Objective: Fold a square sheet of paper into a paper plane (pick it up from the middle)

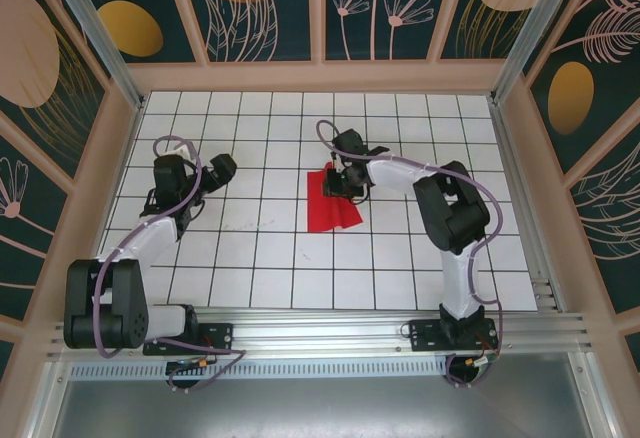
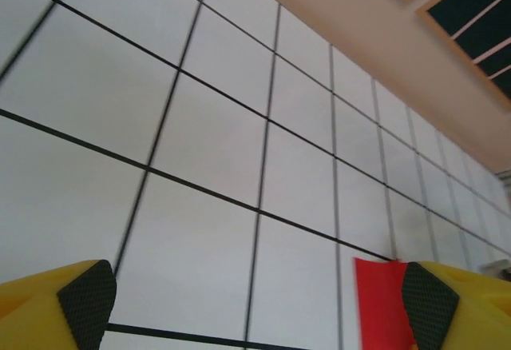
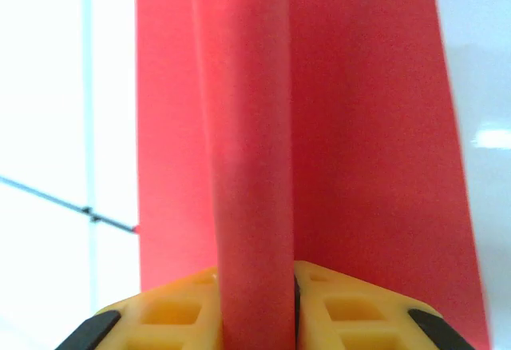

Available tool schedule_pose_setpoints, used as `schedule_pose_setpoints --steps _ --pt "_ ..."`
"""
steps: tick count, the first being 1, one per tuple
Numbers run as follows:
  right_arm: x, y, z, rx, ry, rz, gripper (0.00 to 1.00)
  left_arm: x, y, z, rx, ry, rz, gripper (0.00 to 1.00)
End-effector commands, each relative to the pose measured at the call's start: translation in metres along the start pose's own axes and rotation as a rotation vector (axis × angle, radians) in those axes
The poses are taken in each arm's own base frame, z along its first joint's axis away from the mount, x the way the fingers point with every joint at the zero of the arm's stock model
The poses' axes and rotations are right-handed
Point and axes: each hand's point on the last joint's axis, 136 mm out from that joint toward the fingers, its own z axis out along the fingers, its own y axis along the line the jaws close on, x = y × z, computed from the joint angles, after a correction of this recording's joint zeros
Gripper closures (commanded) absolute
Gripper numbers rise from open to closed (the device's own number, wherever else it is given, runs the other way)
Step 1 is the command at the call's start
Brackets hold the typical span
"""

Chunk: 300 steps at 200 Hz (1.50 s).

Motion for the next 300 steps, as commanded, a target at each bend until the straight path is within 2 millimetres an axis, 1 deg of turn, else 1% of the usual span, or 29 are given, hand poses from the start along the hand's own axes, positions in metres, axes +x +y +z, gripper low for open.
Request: schedule_pose_setpoints --steps 1,15,36,38,42,64,77,104,119,154,177,184,186,190,211,227,245,270,300 --pt "-0.018 0.06 -0.039 -0.299 -0.055 0.013 0.77 0.01 -0.019 0.0 0.141 0.034 -0.084 0.1" --pt "-0.019 0.071 -0.047 -0.388 -0.055 0.015 0.77 0.017 -0.026 0.0 0.185 0.055 -0.111 0.13" --pt "-0.01 0.086 -0.054 -0.505 -0.028 0.017 0.77 0.028 -0.035 0.003 0.208 0.09 -0.123 0.18" --pt "-0.016 0.079 -0.056 -0.508 -0.038 0.032 0.77 0.03 -0.036 0.004 0.209 0.096 -0.124 0.19" --pt "-0.017 0.076 -0.057 -0.518 -0.039 0.041 0.77 0.032 -0.038 0.005 0.21 0.102 -0.125 0.2" --pt "-0.015 0.07 -0.054 -0.553 -0.022 0.065 0.77 0.05 -0.052 0.013 0.238 0.155 -0.12 0.26" --pt "-0.015 0.066 -0.052 -0.565 -0.016 0.077 0.77 0.06 -0.06 0.02 0.26 0.184 -0.127 0.32" --pt "-0.01 0.052 -0.036 -0.526 0.013 0.09 0.77 0.077 -0.078 0.031 0.33 0.234 -0.157 0.43" --pt "-0.006 0.039 -0.026 -0.493 0.032 0.102 0.77 0.087 -0.088 0.038 0.351 0.265 -0.158 0.48" --pt "-0.001 0.016 -0.012 -0.452 0.048 0.125 0.77 0.111 -0.107 0.055 0.363 0.326 -0.136 0.54" --pt "0.002 0.006 -0.006 -0.43 0.057 0.134 0.76 0.129 -0.118 0.065 0.372 0.376 -0.127 0.59" --pt "0.003 0.005 -0.005 -0.426 0.06 0.132 0.76 0.131 -0.125 0.065 0.385 0.38 -0.121 0.61" --pt "0.003 0.004 -0.005 -0.424 0.06 0.133 0.76 0.138 -0.12 0.069 0.371 0.395 -0.125 0.61" --pt "0.004 0.003 -0.004 -0.419 0.061 0.132 0.76 0.141 -0.12 0.072 0.369 0.403 -0.125 0.63" --pt "0.005 -0.004 -0.001 -0.397 0.062 0.136 0.75 0.156 -0.128 0.08 0.378 0.443 -0.124 0.68" --pt "0.006 -0.009 0.001 -0.388 0.069 0.144 0.75 0.167 -0.134 0.086 0.384 0.477 -0.116 0.75" --pt "0.008 -0.013 0.003 -0.376 0.072 0.148 0.75 0.179 -0.136 0.093 0.375 0.507 -0.11 0.82" --pt "0.009 -0.017 0.003 -0.365 0.074 0.155 0.74 0.191 -0.132 0.1 0.346 0.538 -0.102 0.91" --pt "0.01 -0.019 0.004 -0.356 0.08 0.164 0.74 0.205 -0.119 0.109 0.284 0.586 -0.102 0.99"
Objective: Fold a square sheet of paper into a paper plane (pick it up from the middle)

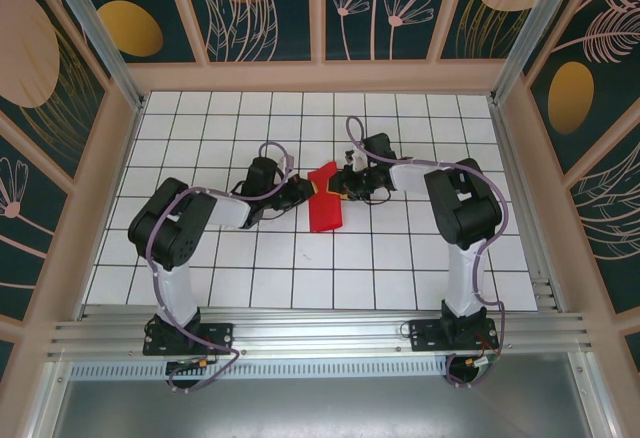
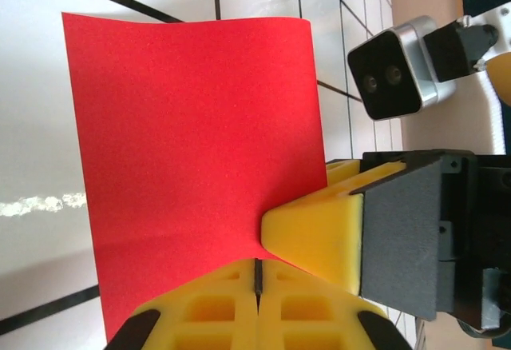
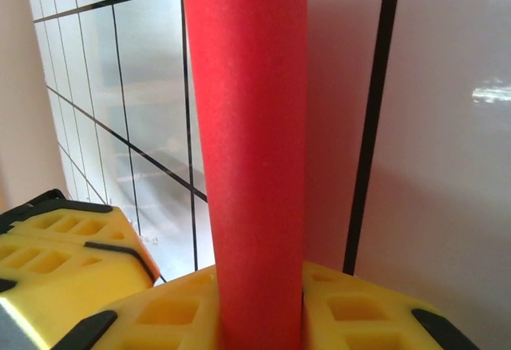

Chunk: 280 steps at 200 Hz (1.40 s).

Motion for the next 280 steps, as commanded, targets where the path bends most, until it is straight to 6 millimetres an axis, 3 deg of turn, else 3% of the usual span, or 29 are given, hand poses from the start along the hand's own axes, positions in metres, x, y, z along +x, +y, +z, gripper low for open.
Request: schedule_pose_setpoints --steps 1,75,128,147,178,255,258,280 --pt "0.009 -0.018 0.005 0.038 0.028 0.026 0.74 0.006 0.012 0.009 -0.047 0.04 -0.012 1.0" --pt "0.008 -0.018 0.003 0.055 0.033 0.041 0.73 0.018 0.043 0.021 -0.161 0.101 -0.063 1.0" --pt "0.012 -0.009 -0.013 0.138 0.018 0.011 0.53 0.029 0.076 0.023 -0.289 0.135 -0.112 1.0" --pt "0.014 -0.008 -0.021 0.207 -0.001 -0.006 0.46 0.029 0.077 0.022 -0.299 0.136 -0.111 1.0" --pt "0.02 -0.018 -0.02 0.328 -0.002 -0.023 0.44 0.027 0.074 0.022 -0.29 0.133 -0.106 1.0" --pt "0.021 -0.009 -0.009 0.463 -0.013 -0.099 0.43 0.028 0.071 0.021 -0.283 0.139 -0.109 1.0" --pt "0.021 -0.01 -0.008 0.474 -0.012 -0.104 0.43 0.02 0.063 0.024 -0.265 0.126 -0.097 1.0" --pt "0.025 -0.013 -0.007 0.505 -0.006 -0.102 0.47 0.018 0.058 0.025 -0.255 0.124 -0.094 1.0"
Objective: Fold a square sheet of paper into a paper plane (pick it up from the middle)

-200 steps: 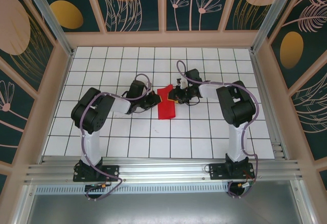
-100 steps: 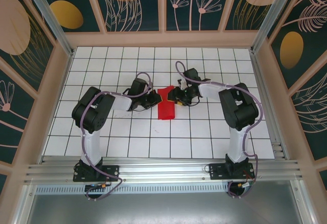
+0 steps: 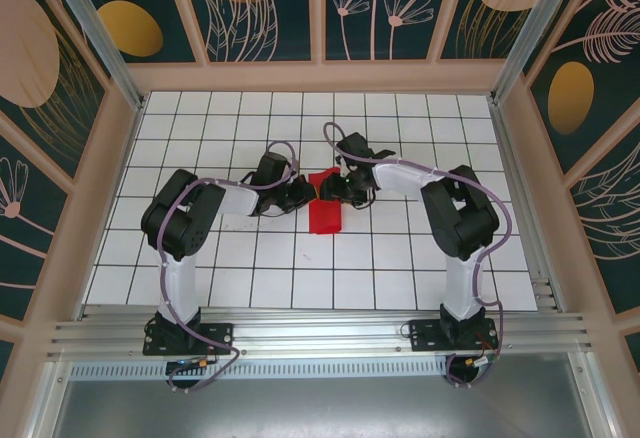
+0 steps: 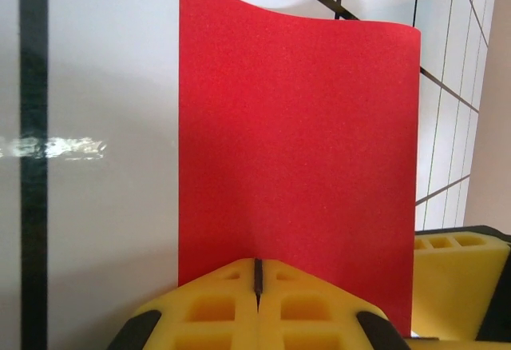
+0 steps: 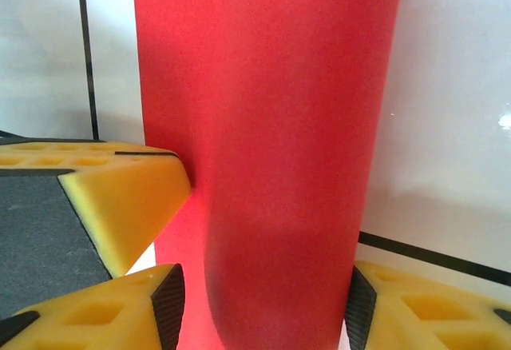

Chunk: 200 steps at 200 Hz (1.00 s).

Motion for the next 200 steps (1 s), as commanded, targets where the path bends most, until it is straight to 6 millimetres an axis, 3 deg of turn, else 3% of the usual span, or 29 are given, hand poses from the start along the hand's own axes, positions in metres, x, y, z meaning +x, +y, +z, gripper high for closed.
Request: schedule_pose_setpoints --steps 1,49,97,126,149,155,200 --pt "0.004 -0.011 0.001 0.09 0.012 -0.009 0.47 0.008 0.027 0.009 -0.098 0.02 -0.014 1.0" --pt "0.008 -0.02 0.005 0.094 0.017 0.002 0.6 0.0 0.007 0.003 -0.069 0.009 0.011 0.95" --pt "0.012 -0.027 0.007 0.07 0.017 0.024 0.67 -0.018 -0.021 -0.013 -0.034 -0.059 0.043 0.72" --pt "0.014 -0.027 0.006 0.036 0.02 0.027 0.69 -0.027 -0.022 -0.024 -0.064 -0.118 0.046 0.63" --pt "0.018 -0.02 0.005 -0.016 0.032 0.01 0.7 -0.029 -0.019 -0.03 -0.084 -0.144 0.045 0.6" --pt "0.012 -0.028 0.002 -0.026 0.023 0.034 0.7 -0.03 -0.018 -0.031 -0.09 -0.152 0.044 0.6" --pt "0.012 -0.032 -0.001 -0.113 0.03 0.029 0.74 -0.032 -0.018 -0.041 -0.096 -0.193 0.042 0.58"
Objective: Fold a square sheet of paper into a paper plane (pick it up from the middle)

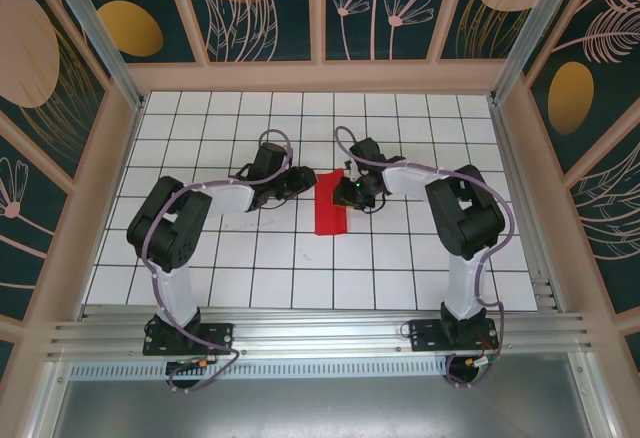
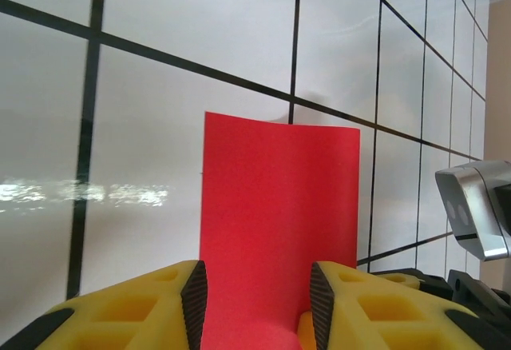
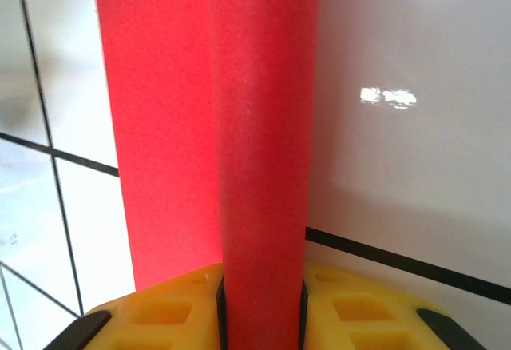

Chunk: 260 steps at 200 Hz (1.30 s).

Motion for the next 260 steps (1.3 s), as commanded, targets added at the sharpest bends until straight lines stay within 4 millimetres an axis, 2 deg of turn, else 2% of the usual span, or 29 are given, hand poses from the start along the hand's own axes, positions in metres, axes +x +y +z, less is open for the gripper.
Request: schedule_pose_setpoints --steps 1,21,27,79,170,260 --pt "0.005 -0.006 -0.005 -0.039 0.014 -0.013 0.74 -0.005 0.003 -0.011 -0.023 -0.037 0.001 0.58" --pt "0.004 -0.008 -0.006 -0.067 0.017 -0.016 0.75 -0.008 0.0 -0.013 -0.018 -0.051 0.003 0.57" --pt "0.003 -0.009 -0.007 -0.074 0.017 -0.013 0.76 -0.002 0.009 -0.013 -0.034 -0.042 -0.005 0.57" --pt "0.002 -0.016 -0.008 -0.117 0.02 0.008 0.78 0.002 0.013 -0.014 -0.022 -0.045 -0.027 0.57" --pt "0.001 -0.026 -0.006 -0.129 0.016 0.075 0.76 0.004 -0.002 -0.006 0.072 -0.023 -0.031 0.57" --pt "0.003 -0.037 0.0 -0.108 0.038 0.132 0.75 0.008 -0.006 0.001 0.106 0.008 -0.035 0.58"
